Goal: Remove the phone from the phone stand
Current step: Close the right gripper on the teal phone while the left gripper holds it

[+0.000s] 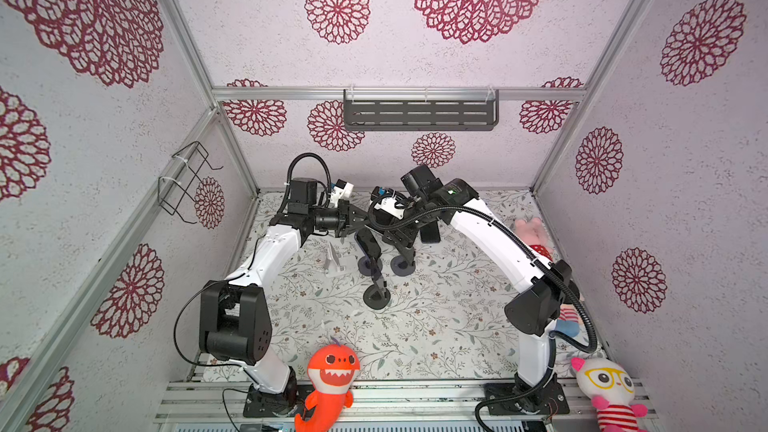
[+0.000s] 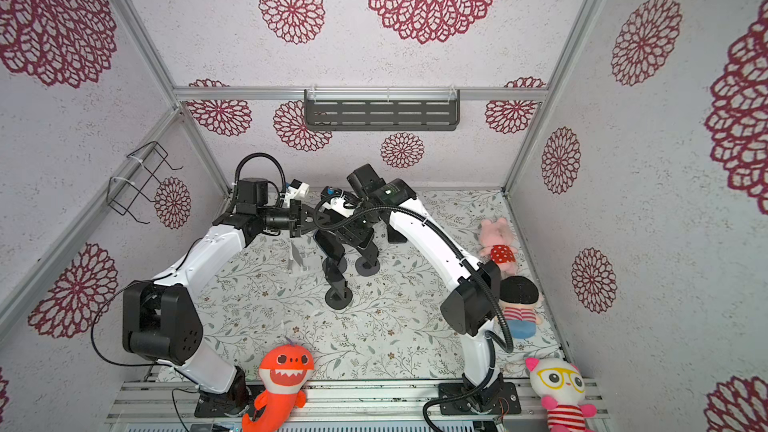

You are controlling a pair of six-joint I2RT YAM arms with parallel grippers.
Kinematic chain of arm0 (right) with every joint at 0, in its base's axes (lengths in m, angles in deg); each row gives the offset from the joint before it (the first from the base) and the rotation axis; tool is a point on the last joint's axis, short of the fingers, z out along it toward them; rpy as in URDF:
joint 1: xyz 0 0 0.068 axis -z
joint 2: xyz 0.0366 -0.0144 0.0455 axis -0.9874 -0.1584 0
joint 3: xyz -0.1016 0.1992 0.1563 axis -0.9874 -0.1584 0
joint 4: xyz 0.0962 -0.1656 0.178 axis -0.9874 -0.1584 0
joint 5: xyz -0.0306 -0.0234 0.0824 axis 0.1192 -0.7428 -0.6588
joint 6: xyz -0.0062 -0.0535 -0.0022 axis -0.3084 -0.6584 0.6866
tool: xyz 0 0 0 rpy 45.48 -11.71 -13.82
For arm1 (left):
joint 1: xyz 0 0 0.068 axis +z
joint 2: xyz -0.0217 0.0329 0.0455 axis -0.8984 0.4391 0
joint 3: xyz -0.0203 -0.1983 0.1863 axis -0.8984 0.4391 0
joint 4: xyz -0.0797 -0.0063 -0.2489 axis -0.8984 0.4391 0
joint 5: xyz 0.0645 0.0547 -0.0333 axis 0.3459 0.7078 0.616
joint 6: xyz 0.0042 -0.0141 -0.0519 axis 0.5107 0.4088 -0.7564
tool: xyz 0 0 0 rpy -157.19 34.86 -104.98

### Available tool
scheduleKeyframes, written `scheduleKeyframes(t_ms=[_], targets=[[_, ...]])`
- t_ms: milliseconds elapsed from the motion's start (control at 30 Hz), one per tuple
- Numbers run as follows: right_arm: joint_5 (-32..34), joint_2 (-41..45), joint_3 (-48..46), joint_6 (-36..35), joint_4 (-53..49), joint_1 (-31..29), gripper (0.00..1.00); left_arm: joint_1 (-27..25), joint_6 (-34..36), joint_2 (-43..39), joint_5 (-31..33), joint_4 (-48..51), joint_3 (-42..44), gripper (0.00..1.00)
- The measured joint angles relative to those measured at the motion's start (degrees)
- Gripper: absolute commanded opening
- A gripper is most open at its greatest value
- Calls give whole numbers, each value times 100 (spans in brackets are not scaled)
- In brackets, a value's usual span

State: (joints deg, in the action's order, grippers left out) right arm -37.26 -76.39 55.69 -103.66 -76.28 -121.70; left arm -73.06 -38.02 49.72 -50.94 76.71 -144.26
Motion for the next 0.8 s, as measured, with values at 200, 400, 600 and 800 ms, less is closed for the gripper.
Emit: scheduleKeyframes(t_ms=[200, 400, 600, 800], targets=[[55, -7, 0, -15, -2, 0, 68, 2, 4, 7, 17, -11, 0, 0], [74, -20, 0, 2, 0, 0, 61, 2, 2, 50, 13, -44, 0, 0], [92, -26, 0, 13, 15, 2, 56, 2, -20, 66, 28, -103, 0, 23], [96, -105, 0, 57, 70, 2, 51, 2, -96, 66, 61, -236, 17, 33]])
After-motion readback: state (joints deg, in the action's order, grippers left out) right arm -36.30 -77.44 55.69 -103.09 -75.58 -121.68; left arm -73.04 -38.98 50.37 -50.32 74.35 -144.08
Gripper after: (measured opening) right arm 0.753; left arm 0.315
